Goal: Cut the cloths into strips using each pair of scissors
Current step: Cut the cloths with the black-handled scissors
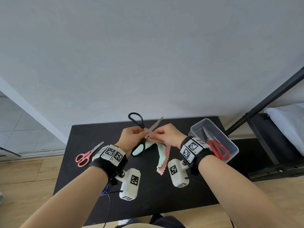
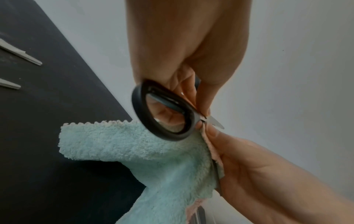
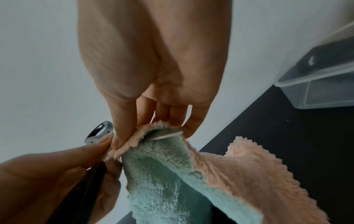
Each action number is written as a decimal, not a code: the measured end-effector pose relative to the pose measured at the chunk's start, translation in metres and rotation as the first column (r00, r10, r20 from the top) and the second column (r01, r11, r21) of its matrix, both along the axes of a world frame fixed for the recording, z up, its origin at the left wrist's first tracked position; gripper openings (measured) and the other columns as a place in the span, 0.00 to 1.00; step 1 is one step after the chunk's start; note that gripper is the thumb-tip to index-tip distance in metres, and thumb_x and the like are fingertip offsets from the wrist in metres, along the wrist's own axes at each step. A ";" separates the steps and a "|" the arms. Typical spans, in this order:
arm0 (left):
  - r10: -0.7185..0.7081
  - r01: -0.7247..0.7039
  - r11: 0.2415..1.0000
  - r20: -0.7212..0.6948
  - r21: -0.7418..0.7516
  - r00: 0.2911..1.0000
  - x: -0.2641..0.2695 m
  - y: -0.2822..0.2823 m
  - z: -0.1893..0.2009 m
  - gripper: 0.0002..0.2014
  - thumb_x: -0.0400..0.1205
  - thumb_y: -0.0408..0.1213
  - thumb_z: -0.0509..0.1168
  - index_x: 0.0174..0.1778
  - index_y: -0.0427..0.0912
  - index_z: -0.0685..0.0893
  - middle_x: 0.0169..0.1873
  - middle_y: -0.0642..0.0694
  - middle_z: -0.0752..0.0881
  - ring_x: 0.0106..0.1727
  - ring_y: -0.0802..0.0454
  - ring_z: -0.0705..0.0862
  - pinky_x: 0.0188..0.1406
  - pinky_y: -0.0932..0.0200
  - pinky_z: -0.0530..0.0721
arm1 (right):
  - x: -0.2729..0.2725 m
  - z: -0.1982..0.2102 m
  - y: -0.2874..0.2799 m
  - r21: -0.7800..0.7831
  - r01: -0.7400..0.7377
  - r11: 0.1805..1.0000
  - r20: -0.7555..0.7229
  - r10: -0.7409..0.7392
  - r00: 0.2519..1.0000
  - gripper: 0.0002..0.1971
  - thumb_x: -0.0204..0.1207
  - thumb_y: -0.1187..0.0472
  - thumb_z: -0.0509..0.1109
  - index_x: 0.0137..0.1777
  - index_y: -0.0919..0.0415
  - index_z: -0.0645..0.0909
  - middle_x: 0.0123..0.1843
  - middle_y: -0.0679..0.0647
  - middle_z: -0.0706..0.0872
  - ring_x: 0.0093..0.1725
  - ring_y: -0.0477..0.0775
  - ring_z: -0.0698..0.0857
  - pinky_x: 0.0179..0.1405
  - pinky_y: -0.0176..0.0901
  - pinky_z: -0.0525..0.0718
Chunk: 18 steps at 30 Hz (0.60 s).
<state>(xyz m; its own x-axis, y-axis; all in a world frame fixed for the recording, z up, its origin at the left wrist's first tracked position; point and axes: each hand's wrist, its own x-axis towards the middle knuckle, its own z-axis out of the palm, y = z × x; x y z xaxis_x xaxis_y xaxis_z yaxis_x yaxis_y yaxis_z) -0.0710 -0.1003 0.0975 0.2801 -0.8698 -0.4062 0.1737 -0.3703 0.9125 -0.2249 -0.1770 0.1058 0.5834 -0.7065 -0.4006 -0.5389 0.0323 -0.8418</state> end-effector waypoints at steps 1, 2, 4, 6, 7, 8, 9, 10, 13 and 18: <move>0.002 -0.002 1.000 0.002 0.001 1.000 0.000 0.000 -0.001 0.03 0.79 0.29 0.70 0.45 0.35 0.88 0.37 0.41 0.89 0.31 0.55 0.86 0.35 0.67 0.84 | 0.000 0.001 0.000 -0.018 -0.020 1.000 -0.024 0.020 1.000 0.08 0.74 0.54 0.75 0.49 0.57 0.90 0.39 0.44 0.89 0.37 0.34 0.84 0.42 0.28 0.78; 0.008 -0.008 1.000 -0.006 0.003 1.000 -0.001 0.001 -0.001 0.03 0.79 0.29 0.70 0.44 0.35 0.88 0.37 0.41 0.89 0.31 0.55 0.87 0.35 0.67 0.84 | -0.001 0.001 0.000 -0.030 -0.036 0.999 -0.035 0.034 0.999 0.09 0.75 0.54 0.75 0.50 0.58 0.90 0.40 0.46 0.89 0.39 0.36 0.84 0.43 0.30 0.79; 0.027 -0.027 1.000 -0.028 0.006 0.999 -0.001 0.000 -0.002 0.02 0.79 0.29 0.70 0.43 0.35 0.88 0.38 0.40 0.89 0.33 0.53 0.87 0.37 0.66 0.85 | -0.003 0.002 -0.001 -0.032 -0.032 0.999 -0.038 0.031 0.999 0.10 0.74 0.54 0.75 0.50 0.59 0.90 0.44 0.49 0.90 0.44 0.42 0.85 0.51 0.35 0.80; 0.065 -0.064 0.998 -0.045 0.014 0.997 0.001 -0.001 -0.002 0.03 0.79 0.29 0.69 0.43 0.34 0.88 0.37 0.40 0.89 0.33 0.52 0.87 0.37 0.65 0.85 | -0.007 0.002 -0.003 -0.042 -0.029 0.999 -0.059 0.027 0.998 0.11 0.74 0.53 0.75 0.51 0.59 0.90 0.45 0.49 0.90 0.47 0.45 0.85 0.53 0.35 0.79; 0.092 -0.091 0.996 -0.059 0.017 0.994 0.003 -0.002 -0.003 0.03 0.79 0.29 0.69 0.43 0.34 0.87 0.34 0.41 0.89 0.32 0.53 0.87 0.34 0.66 0.85 | -0.009 0.002 -0.003 -0.051 -0.029 0.998 -0.073 0.026 0.997 0.11 0.74 0.53 0.75 0.51 0.58 0.90 0.46 0.49 0.90 0.49 0.46 0.86 0.53 0.35 0.78; 0.112 -0.111 0.994 -0.061 0.020 0.992 0.005 -0.002 -0.003 0.03 0.80 0.29 0.69 0.43 0.34 0.87 0.31 0.44 0.88 0.31 0.54 0.86 0.31 0.67 0.84 | -0.012 0.001 -0.004 -0.057 -0.023 0.998 -0.080 0.018 0.997 0.11 0.74 0.52 0.75 0.51 0.58 0.90 0.49 0.51 0.91 0.51 0.48 0.86 0.54 0.35 0.78; 0.120 -0.119 0.993 -0.048 0.020 0.992 0.007 -0.003 -0.004 0.02 0.79 0.29 0.69 0.43 0.34 0.87 0.29 0.46 0.88 0.30 0.56 0.86 0.29 0.69 0.83 | -0.014 0.000 -0.005 -0.061 -0.012 0.998 -0.078 0.007 0.997 0.11 0.74 0.52 0.75 0.51 0.58 0.90 0.51 0.53 0.91 0.54 0.50 0.86 0.54 0.34 0.78; 0.118 -0.118 0.993 -0.036 0.020 0.992 0.008 -0.003 -0.004 0.03 0.79 0.30 0.70 0.44 0.34 0.87 0.28 0.47 0.88 0.30 0.57 0.86 0.29 0.70 0.82 | -0.016 -0.001 -0.005 -0.060 -0.003 0.998 -0.071 -0.001 0.997 0.11 0.74 0.53 0.75 0.51 0.58 0.90 0.52 0.55 0.91 0.54 0.50 0.86 0.54 0.32 0.77; 0.122 -0.122 0.992 -0.009 0.021 0.992 0.007 -0.002 -0.005 0.04 0.80 0.31 0.70 0.45 0.33 0.87 0.31 0.44 0.87 0.31 0.56 0.86 0.30 0.71 0.82 | -0.022 -0.005 -0.005 -0.039 0.021 0.999 -0.062 -0.023 0.998 0.11 0.74 0.55 0.75 0.52 0.60 0.90 0.46 0.50 0.90 0.47 0.42 0.85 0.48 0.29 0.77; 0.255 -0.249 0.963 -0.051 0.099 0.966 0.024 -0.002 -0.013 0.06 0.81 0.34 0.68 0.45 0.33 0.85 0.29 0.45 0.86 0.31 0.55 0.80 0.29 0.67 0.77 | -0.048 -0.024 -0.008 -0.039 0.205 0.978 -0.039 -0.207 0.978 0.12 0.73 0.57 0.76 0.52 0.63 0.89 0.48 0.55 0.91 0.44 0.43 0.86 0.51 0.36 0.82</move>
<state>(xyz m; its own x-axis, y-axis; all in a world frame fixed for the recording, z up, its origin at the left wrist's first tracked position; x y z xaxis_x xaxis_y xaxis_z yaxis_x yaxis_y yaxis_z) -0.0467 -0.1018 0.0843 0.4567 -0.7331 -0.5040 0.3277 -0.3881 0.8614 -0.2724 -0.1846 0.0820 0.4068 -0.8234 -0.3956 -0.5591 0.1180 -0.8206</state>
